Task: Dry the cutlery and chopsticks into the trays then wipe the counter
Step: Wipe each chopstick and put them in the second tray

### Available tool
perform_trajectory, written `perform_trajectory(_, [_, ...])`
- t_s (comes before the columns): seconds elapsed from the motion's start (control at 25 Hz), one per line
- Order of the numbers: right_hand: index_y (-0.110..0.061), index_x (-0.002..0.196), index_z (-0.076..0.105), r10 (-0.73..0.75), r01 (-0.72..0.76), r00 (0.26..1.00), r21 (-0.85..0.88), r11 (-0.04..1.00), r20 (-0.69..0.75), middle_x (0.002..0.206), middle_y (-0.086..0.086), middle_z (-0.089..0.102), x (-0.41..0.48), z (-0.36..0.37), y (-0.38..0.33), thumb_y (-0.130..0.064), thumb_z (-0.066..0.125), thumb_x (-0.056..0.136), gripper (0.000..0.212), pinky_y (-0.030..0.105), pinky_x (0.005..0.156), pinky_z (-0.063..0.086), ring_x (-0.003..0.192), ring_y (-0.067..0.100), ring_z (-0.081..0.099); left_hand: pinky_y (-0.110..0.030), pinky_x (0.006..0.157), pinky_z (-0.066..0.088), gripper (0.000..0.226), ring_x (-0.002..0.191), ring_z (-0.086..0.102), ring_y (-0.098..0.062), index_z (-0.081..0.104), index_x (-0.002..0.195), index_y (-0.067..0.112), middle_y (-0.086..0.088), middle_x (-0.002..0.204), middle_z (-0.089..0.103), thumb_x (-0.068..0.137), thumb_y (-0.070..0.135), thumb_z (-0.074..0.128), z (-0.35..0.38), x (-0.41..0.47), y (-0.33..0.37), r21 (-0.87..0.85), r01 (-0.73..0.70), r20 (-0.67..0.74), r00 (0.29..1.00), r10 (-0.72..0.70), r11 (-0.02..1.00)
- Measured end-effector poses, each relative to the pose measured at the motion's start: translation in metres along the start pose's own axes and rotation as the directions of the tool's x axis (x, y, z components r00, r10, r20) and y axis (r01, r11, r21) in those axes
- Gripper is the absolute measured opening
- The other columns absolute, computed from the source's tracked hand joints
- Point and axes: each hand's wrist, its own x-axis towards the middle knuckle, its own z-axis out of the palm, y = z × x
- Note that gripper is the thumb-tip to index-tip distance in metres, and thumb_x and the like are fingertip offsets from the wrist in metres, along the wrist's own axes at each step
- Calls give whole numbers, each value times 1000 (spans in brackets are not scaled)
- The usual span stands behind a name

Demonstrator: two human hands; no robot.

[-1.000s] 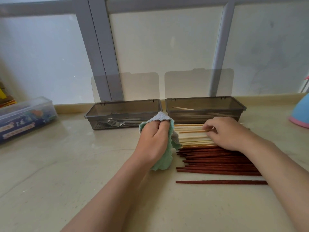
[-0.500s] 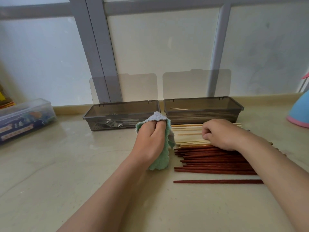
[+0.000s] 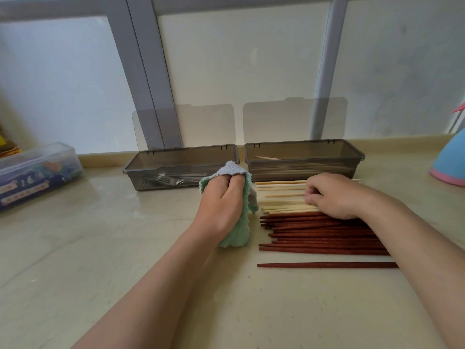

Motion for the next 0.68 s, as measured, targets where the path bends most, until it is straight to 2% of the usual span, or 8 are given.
perform_trajectory(0.08, [-28,86,52,-54,58,991,30,998,-123,89,-4,63,-4,-2,-2,-27,48,104,18,44,82,52,88,22,61,-21,47,41,45,45,47,-5,55,66,4,8,48,53,104,21,39,-1,0,1,-32,19,-25,999,-20,999])
perform_trajectory(0.2, [-30,87,48,-183,239,938,167,957,-295,77,1,64,-15,-8,-18,-26,43,105,19,48,73,53,76,25,63,-28,56,47,45,54,54,-9,62,74,3,6,57,60,105,24,37,-2,1,3,-80,48,-37,998,-51,996])
perform_trajectory(0.28, [-30,90,50,-279,348,916,224,910,-287,74,1,63,-24,-8,-35,-26,43,105,17,49,70,52,71,25,62,-28,61,51,49,66,62,-11,68,75,16,2,69,67,107,28,33,-3,0,5,-131,65,-42,997,-71,989])
perform_trajectory(0.36, [-30,92,51,-345,409,902,261,874,-259,73,0,62,-29,-3,-48,-26,43,106,17,50,71,53,69,23,60,-26,56,52,56,66,63,-11,69,69,24,0,72,69,108,30,30,-4,-1,9,-197,82,-60,994,-95,977])
perform_trajectory(0.44, [-28,92,52,-366,426,900,294,856,-238,72,2,62,-31,3,-53,-25,43,106,17,50,71,53,67,23,59,-24,51,50,53,60,60,-9,71,76,20,-4,73,67,108,31,30,-5,1,10,-260,103,-103,986,-134,960])
perform_trajectory(0.48, [-27,93,52,-365,423,902,305,853,-231,72,2,63,-30,4,-55,-24,43,106,17,49,71,52,67,22,58,-27,53,51,50,60,60,-10,70,83,15,-5,75,66,108,32,30,-5,1,10,-281,114,-129,979,-156,953])
perform_trajectory(0.56, [-25,93,54,-369,427,901,313,848,-229,71,3,64,-30,7,-58,-23,44,106,17,49,70,50,66,22,57,-33,58,51,48,60,58,-11,67,85,12,-5,75,65,107,34,31,-5,3,9,-298,122,-176,968,-181,947])
perform_trajectory(0.68, [-22,90,52,-383,450,890,353,820,-246,71,5,64,-32,12,-68,-21,44,106,18,48,70,50,67,23,58,-33,59,48,49,56,55,-10,66,87,4,-3,69,62,107,30,30,-3,3,11,-300,66,-195,972,-129,952])
